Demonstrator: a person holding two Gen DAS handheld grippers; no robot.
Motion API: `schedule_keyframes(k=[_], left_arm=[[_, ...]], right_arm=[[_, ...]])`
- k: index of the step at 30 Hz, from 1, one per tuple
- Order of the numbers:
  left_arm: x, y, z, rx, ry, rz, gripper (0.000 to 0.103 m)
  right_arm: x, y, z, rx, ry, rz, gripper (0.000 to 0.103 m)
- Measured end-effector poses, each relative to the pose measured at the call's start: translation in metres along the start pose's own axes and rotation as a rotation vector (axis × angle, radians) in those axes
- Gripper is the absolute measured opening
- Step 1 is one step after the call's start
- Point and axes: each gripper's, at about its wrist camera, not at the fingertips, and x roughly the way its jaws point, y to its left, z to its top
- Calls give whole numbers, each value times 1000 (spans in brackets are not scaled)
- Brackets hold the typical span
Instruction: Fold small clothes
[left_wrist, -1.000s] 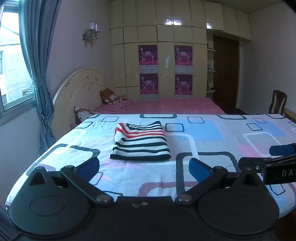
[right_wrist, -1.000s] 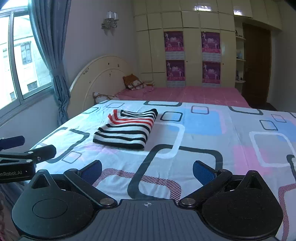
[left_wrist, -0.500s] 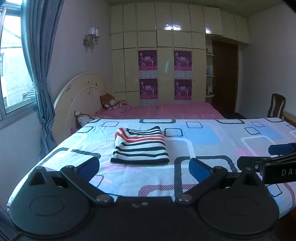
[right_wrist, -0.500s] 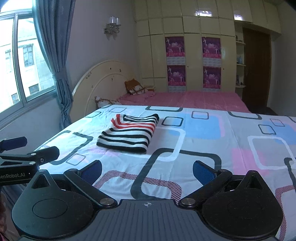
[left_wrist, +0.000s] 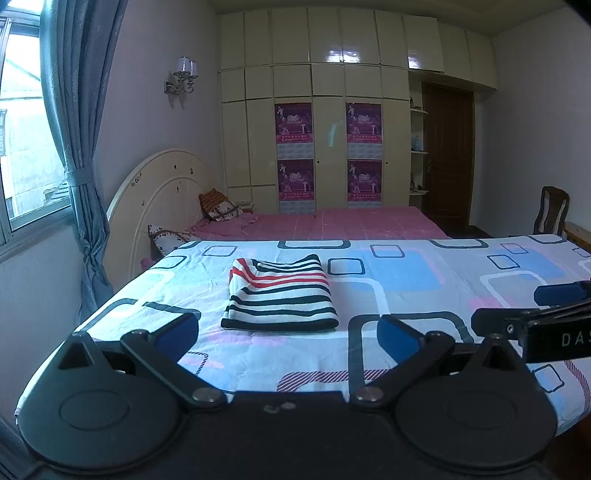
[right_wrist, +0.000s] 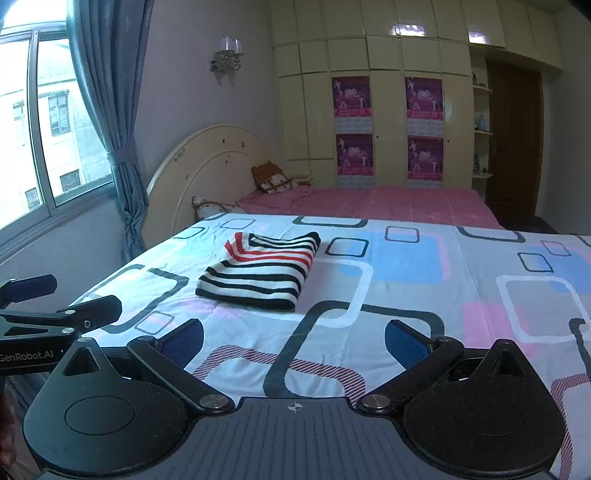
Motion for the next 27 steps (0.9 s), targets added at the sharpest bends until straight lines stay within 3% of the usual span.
schedule_keyframes(k=[27], left_arm=[[-3,1,8,6,-15,-13,103]], right_arm=[[0,-3,3,1,-11,6,103]])
